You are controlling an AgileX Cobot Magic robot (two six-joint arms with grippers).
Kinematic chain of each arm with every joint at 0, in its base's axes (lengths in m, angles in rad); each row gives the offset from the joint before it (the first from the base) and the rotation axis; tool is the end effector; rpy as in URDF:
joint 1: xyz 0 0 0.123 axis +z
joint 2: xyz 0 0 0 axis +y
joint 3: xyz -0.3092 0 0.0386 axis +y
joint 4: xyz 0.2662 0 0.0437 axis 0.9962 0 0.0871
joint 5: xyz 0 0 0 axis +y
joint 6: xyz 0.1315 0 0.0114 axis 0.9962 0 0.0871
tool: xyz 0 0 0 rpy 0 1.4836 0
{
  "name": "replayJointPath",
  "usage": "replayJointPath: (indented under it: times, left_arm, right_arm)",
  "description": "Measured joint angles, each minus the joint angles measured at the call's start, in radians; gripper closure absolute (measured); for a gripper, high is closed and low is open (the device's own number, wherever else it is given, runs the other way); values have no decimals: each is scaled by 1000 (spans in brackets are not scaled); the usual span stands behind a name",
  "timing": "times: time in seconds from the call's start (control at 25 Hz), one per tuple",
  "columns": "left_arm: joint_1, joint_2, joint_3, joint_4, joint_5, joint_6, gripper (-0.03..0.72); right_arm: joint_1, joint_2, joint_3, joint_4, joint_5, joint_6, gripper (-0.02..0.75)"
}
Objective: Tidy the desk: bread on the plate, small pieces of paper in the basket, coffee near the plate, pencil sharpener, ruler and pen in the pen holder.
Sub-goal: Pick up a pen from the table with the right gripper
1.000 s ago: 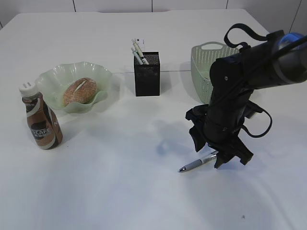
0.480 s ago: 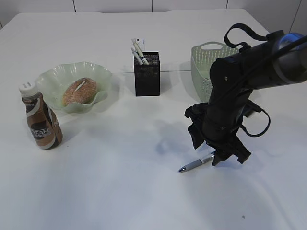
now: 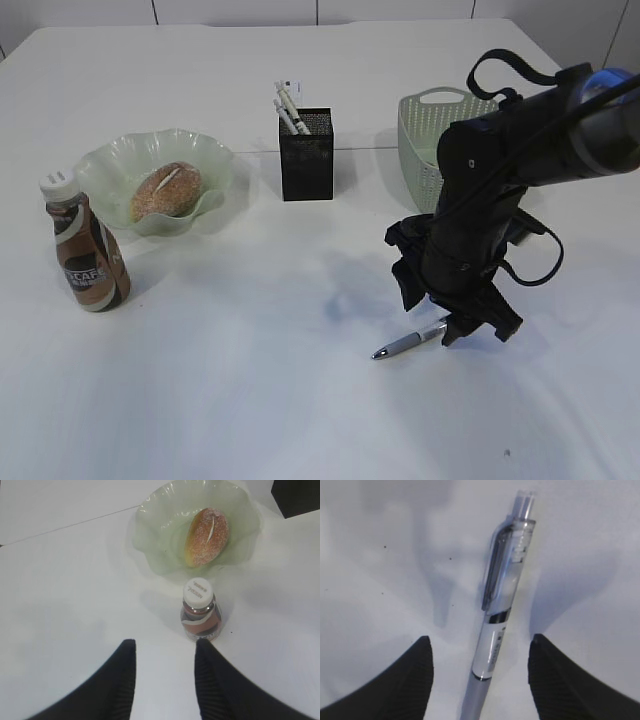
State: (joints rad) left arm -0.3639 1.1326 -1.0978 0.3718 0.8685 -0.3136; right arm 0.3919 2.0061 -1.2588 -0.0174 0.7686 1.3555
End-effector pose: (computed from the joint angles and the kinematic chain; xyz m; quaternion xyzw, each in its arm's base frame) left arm 0.2572 -0.0588 0.3644 0.0820 0.9119 0.0449 0.3997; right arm 0.3786 0.1547 0.1076 0.4570 0.8866 0.0503 0.0505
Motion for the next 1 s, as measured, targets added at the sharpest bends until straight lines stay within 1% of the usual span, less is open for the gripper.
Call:
replayJointPath:
  times: [1.0]
  left_arm:
    - [0,0,0,0,0,0,414]
  right_arm:
    - [0,24,0,0,5,19,262]
